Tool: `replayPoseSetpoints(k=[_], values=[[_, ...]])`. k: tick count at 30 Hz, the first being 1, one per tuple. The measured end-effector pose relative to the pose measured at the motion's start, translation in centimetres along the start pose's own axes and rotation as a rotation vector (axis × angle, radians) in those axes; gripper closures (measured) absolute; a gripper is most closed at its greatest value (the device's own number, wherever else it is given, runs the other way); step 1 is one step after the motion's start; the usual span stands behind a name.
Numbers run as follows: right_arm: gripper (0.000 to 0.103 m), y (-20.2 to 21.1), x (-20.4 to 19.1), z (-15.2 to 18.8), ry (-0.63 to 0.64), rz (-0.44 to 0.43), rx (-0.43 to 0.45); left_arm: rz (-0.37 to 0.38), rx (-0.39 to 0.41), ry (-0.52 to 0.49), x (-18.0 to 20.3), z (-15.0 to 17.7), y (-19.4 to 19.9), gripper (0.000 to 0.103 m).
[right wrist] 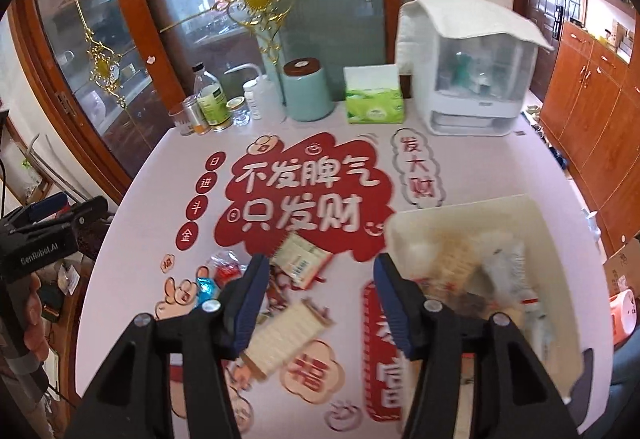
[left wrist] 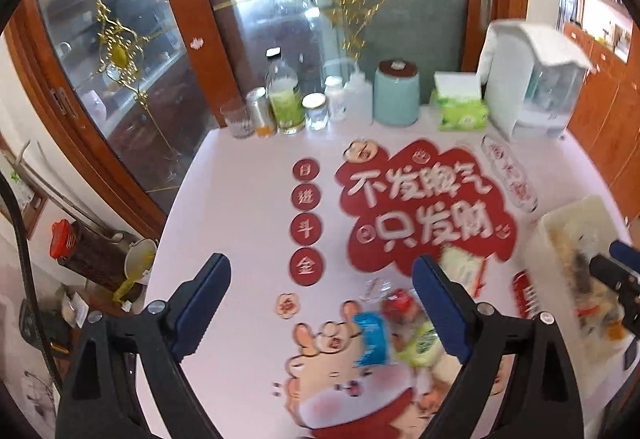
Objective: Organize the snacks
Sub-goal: 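Move both tools back to the snacks left on the table, then grasp the cream LIPO biscuit pack with right tool while left grasps blue foil bag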
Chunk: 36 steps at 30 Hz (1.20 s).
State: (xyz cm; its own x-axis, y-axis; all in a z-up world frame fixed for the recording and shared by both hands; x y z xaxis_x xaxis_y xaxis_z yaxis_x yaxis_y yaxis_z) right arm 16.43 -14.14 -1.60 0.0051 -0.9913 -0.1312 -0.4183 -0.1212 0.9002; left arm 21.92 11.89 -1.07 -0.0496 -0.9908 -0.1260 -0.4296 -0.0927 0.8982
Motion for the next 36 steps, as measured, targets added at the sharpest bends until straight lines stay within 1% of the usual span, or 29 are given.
replayPoseSetpoints(k=[4, 6, 9, 10, 12, 13, 17, 18, 21, 23, 27, 29, 31, 33, 36], values=[[0.045, -4.1, -2.6, -0.7, -0.006, -0.015, -0.069, 0.046, -0.116, -0.002, -1.4, 1.2, -5.6, 0.011], [0.045, -6.0, -3.4, -0.7, 0.0, -0.015, -0.103, 0.089, -0.194, -0.001, -1.3, 2.7, -9.0, 0.011], [0.045, -9.5, -4.1, -0.7, 0.022, -0.021, -0.177, 0.129, -0.29, 0.015, -0.4, 5.0, -13.1, 0.011], [0.045, -10.9, -4.2, -0.8, 0.029, -0.026, -0.21, 0.139, -0.311, 0.026, -0.1, 5.7, -14.1, 0.011], [0.045, -12.7, -4.2, -1.0, 0.051, -0.04, -0.247, 0.168, -0.359, 0.046, 0.9, 7.2, -16.0, 0.011], [0.045, -13.9, -4.2, -1.3, 0.068, -0.035, -0.268, 0.182, -0.387, 0.057, 1.5, 7.9, -17.1, 0.011], [0.045, -17.5, -4.0, -1.7, 0.137, 0.012, -0.33, 0.212, -0.437, 0.116, 2.7, 9.8, -18.9, 0.011], [0.045, -18.4, -3.9, -1.9, 0.149, 0.026, -0.344, 0.219, -0.446, 0.126, 3.1, 10.3, -19.3, 0.011], [0.045, -20.6, -3.7, -2.1, 0.197, 0.059, -0.375, 0.202, -0.455, 0.146, 3.9, 11.1, -20.2, 0.012], [0.045, -22.0, -3.7, -2.1, 0.238, 0.063, -0.406, 0.19, -0.434, 0.161, 4.1, 11.2, -20.1, 0.012], [0.045, -23.9, -4.2, -2.1, 0.316, 0.065, -0.444, 0.173, -0.417, 0.17, 4.5, 11.0, -20.1, 0.013], [0.044, -24.4, -4.5, -2.2, 0.359, 0.067, -0.439, 0.171, -0.41, 0.185, 4.5, 10.9, -20.2, 0.013], [0.041, -24.8, -4.7, -2.3, 0.392, 0.076, -0.436, 0.156, -0.404, 0.189, 4.4, 10.7, -20.2, 0.016], [0.038, -25.2, -4.9, -2.4, 0.409, 0.078, -0.444, 0.156, -0.405, 0.196, 4.1, 10.4, -20.2, 0.017], [0.033, -25.5, -5.2, -2.5, 0.449, 0.061, -0.452, 0.154, -0.403, 0.212, 3.5, 10.1, -20.3, 0.018]])
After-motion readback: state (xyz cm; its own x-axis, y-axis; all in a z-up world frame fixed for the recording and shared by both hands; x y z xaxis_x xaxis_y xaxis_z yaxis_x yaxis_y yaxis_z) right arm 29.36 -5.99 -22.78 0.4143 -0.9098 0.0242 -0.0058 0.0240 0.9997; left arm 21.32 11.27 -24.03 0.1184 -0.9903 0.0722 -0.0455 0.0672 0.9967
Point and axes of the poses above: each gripper's, at about its wrist camera, not at the fingertips, and y roughly against the way its jaws point, x to its right, z to its underside, the point moved 3 cm from there along -y, roughly the way its jaws point, and after that the axes turned 12 degrees about -x, right-handed, at the moved point
